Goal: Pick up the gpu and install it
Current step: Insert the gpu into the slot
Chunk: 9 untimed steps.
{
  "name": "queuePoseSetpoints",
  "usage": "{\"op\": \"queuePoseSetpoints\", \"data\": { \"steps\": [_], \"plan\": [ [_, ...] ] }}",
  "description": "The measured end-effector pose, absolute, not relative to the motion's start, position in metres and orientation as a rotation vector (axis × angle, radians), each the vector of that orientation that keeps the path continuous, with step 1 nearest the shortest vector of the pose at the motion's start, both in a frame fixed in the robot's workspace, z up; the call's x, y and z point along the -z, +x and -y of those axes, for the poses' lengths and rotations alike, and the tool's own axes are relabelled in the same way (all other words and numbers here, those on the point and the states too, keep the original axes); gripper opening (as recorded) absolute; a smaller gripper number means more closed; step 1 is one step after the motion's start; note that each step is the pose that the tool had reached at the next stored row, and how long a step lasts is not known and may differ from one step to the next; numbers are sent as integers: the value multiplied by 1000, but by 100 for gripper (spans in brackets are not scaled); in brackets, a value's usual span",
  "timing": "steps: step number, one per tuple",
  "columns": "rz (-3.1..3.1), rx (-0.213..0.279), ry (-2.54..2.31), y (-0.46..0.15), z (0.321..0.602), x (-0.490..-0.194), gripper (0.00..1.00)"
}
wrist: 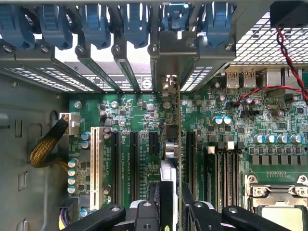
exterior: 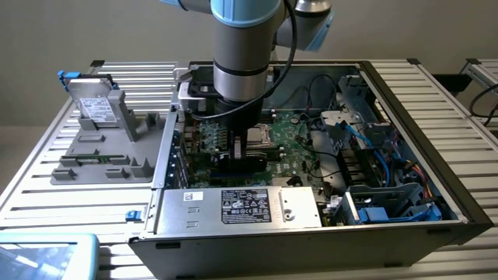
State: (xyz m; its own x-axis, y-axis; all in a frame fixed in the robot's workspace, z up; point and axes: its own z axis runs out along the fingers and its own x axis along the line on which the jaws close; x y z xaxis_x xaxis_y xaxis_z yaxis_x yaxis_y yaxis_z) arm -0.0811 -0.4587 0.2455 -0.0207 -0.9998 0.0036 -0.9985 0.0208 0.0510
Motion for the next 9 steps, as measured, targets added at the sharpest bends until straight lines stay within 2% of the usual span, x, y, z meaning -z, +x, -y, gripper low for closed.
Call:
{"op": "queuePoseSetpoints", "data": {
  "steps": [9],
  "plan": [
    [2212, 52, 2176, -81, 459, -244, 28]
  ]
}}
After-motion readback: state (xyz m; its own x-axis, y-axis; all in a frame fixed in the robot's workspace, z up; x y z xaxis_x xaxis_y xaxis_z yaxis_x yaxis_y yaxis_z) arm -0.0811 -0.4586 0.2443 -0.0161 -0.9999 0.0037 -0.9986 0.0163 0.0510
